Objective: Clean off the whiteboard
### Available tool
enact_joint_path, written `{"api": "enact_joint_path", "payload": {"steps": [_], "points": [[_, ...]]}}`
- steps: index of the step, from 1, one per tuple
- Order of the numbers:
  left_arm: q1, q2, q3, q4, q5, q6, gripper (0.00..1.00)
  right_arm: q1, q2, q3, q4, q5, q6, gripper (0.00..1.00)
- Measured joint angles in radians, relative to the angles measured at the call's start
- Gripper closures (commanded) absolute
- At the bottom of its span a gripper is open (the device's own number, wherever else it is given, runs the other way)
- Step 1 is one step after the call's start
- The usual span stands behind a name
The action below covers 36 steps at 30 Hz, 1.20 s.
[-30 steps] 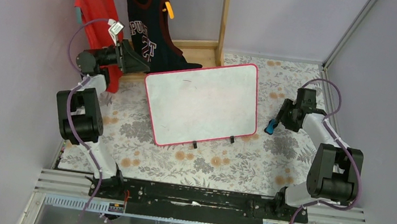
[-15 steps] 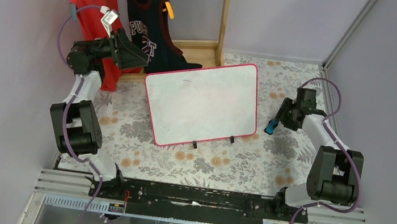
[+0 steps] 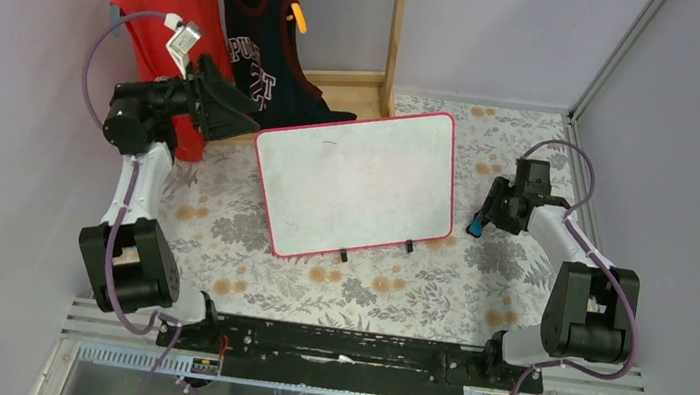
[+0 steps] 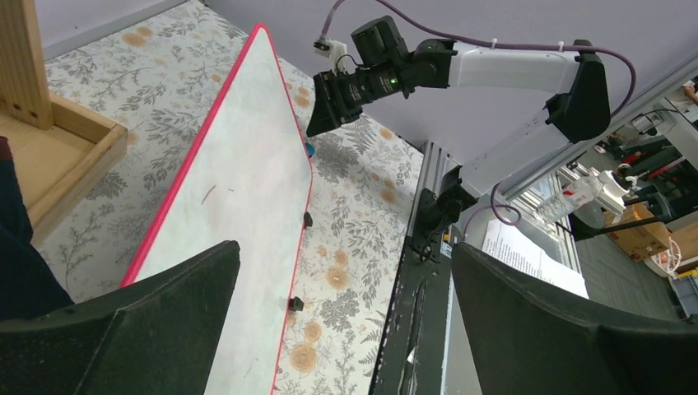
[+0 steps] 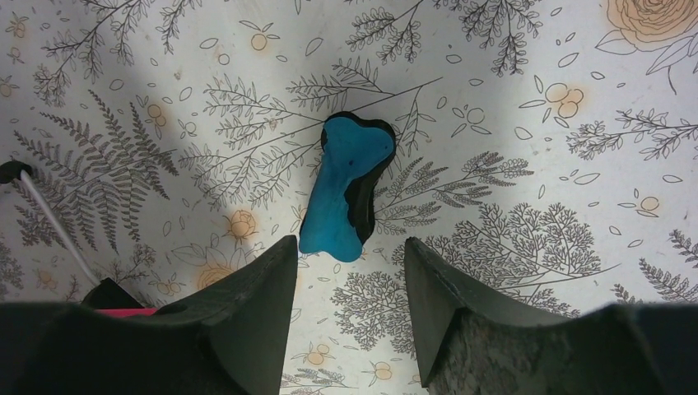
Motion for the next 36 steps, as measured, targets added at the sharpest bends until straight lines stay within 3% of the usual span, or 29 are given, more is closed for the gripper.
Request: {"api": "enact_joint_path", "payload": {"steps": [14, 26, 36], "points": [[0.05, -0.128, -0.247, 0.001, 0.001, 0.036, 0.0, 0.001, -0.041, -0.005, 0.0, 0.02, 0.0, 0.43], [0.358, -0.247, -0.453, 0.001, 0.0, 0.122, 0.0, 0.004, -0.067, -0.05, 0.003, 0.061, 0.007, 0.43], [0.653, -0.215, -0.573, 0.001, 0.001, 0.248, 0.0, 0.013, -0.149, -0.11, 0.021, 0.132, 0.018, 0.43]]}}
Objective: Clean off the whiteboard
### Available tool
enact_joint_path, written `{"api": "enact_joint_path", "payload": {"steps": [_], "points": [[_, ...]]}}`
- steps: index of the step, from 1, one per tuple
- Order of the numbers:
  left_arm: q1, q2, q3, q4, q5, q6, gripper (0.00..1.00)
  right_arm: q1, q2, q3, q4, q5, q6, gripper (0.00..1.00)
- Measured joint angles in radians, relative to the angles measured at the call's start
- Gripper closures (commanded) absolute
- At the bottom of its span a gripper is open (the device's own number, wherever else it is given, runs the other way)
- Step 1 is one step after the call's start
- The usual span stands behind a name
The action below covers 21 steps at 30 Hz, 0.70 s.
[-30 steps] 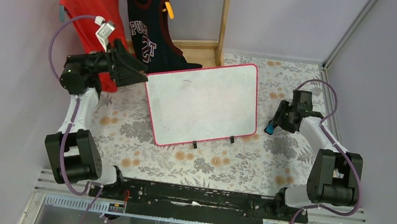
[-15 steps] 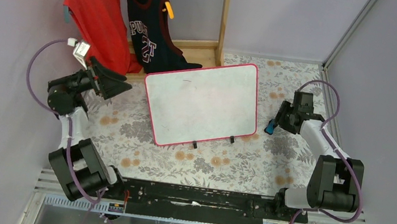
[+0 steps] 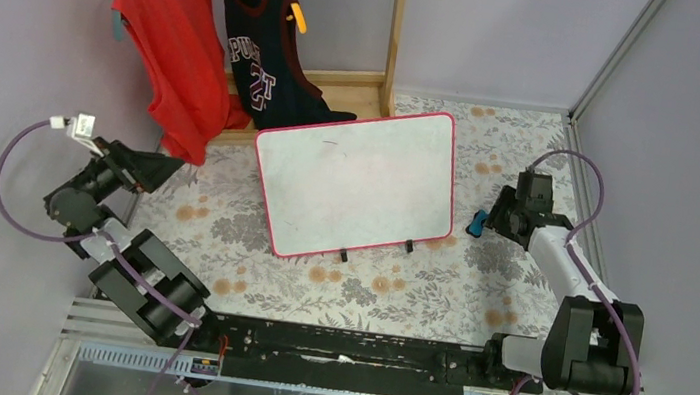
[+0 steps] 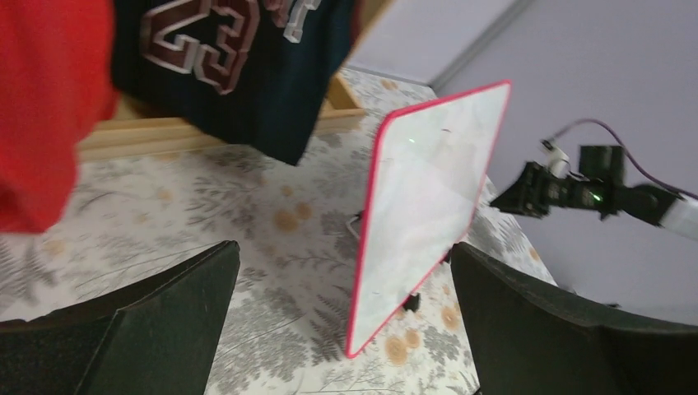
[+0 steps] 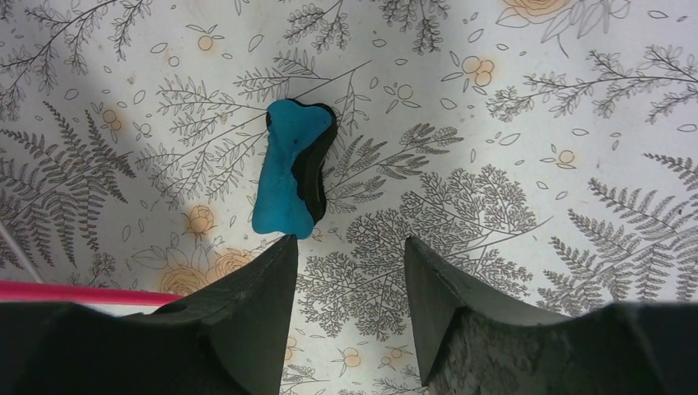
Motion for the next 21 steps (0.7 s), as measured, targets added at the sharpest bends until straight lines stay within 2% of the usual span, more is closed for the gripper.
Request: {"api": "enact_joint_path", "payload": {"steps": [4, 10, 16, 21], "points": [[0.118, 0.044, -0.007, -0.001, 0.0, 0.05, 0.0, 0.002, -0.025, -0.019, 0.008, 0.023, 0.005, 0.39], [0.211, 0.108, -0.011, 0.001, 0.0, 0.098, 0.0, 0.01, -0.036, -0.03, 0.008, 0.027, 0.005, 0.38], [0.216, 0.145, -0.055, 0.001, 0.0, 0.135, 0.0, 0.013, -0.047, -0.032, 0.023, 0.027, 0.005, 0.38], [0.174, 0.142, -0.105, 0.001, 0.0, 0.163, 0.0, 0.017, -0.047, -0.032, 0.024, 0.028, 0.005, 0.37]]}}
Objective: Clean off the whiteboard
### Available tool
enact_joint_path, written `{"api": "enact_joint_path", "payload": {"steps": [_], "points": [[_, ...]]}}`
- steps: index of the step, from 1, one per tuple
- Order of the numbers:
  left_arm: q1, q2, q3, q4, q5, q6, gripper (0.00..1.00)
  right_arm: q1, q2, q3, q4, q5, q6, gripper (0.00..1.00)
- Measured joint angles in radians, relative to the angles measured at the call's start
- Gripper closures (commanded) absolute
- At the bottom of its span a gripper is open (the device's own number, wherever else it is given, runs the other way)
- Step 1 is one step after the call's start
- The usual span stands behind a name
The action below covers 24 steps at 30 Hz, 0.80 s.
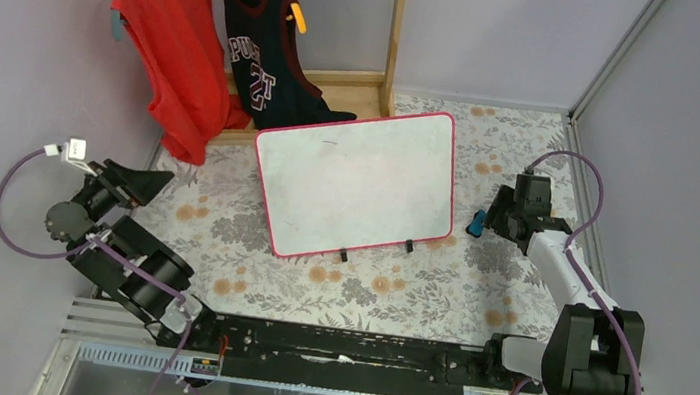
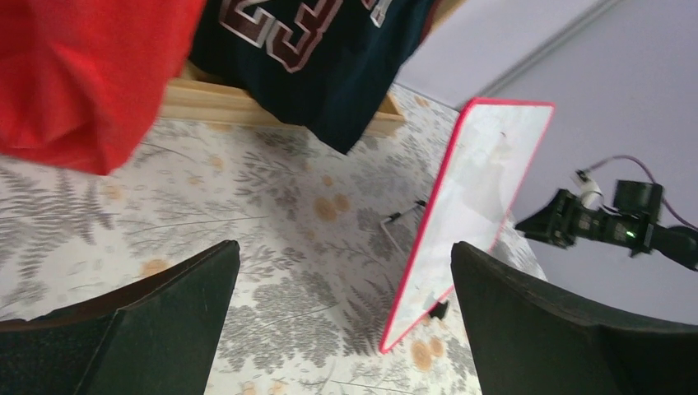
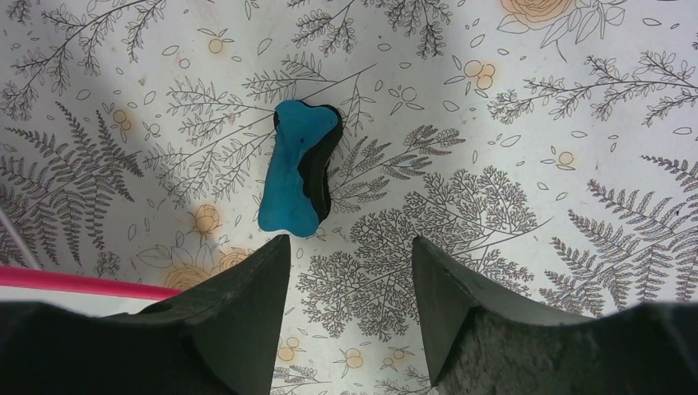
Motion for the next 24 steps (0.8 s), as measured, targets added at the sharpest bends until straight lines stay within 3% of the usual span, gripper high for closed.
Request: {"api": "enact_joint_path", "payload": {"steps": [9, 24], "points": [[-0.188, 0.014, -0.072, 0.0, 0.0, 0.041, 0.0, 0.006, 0.0, 0.0, 0.0, 0.014, 0.0, 0.37], [-0.277, 0.134, -0.093, -0.001, 0.0, 0.084, 0.0, 0.008, -0.002, -0.002, 0.005, 0.021, 0.007, 0.44]]}}
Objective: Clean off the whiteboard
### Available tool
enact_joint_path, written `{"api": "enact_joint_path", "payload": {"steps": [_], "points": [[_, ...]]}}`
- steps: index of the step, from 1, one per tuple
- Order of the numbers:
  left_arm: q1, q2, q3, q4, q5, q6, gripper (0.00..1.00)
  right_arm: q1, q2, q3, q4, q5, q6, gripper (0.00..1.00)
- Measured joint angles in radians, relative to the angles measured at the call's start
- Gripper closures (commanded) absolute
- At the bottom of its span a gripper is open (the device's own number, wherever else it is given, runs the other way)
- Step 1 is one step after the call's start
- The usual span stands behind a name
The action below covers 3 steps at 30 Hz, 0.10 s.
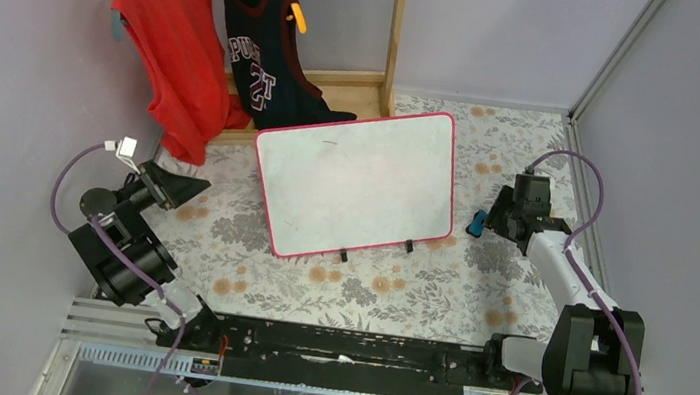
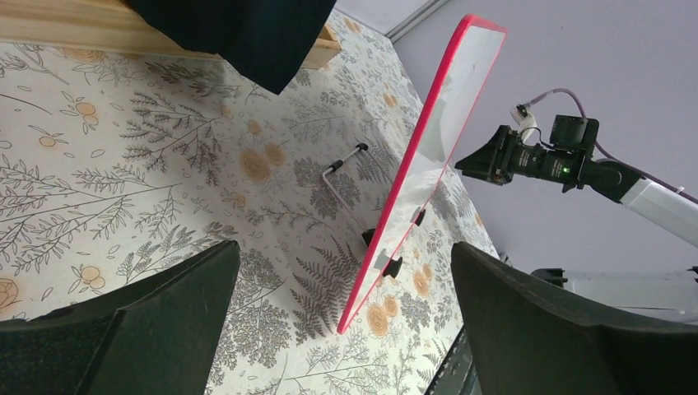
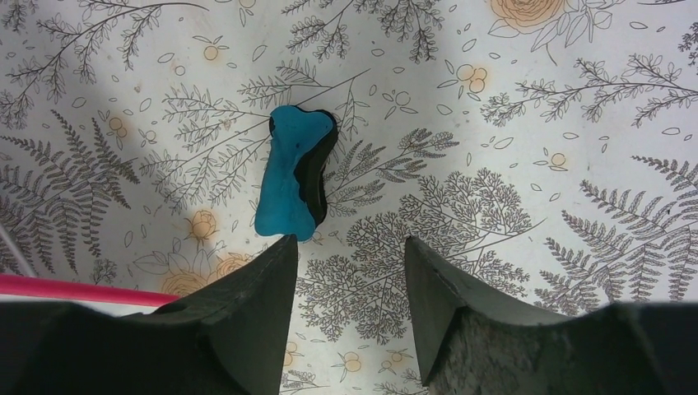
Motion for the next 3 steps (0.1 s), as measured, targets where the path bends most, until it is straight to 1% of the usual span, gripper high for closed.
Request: {"api": "enact_joint_path", "payload": {"steps": [3], "points": [[-0.001, 0.0, 0.0, 0.0, 0.0, 0.005, 0.0, 0.0, 0.0, 0.0, 0.0, 0.003, 0.001, 0.43]]}}
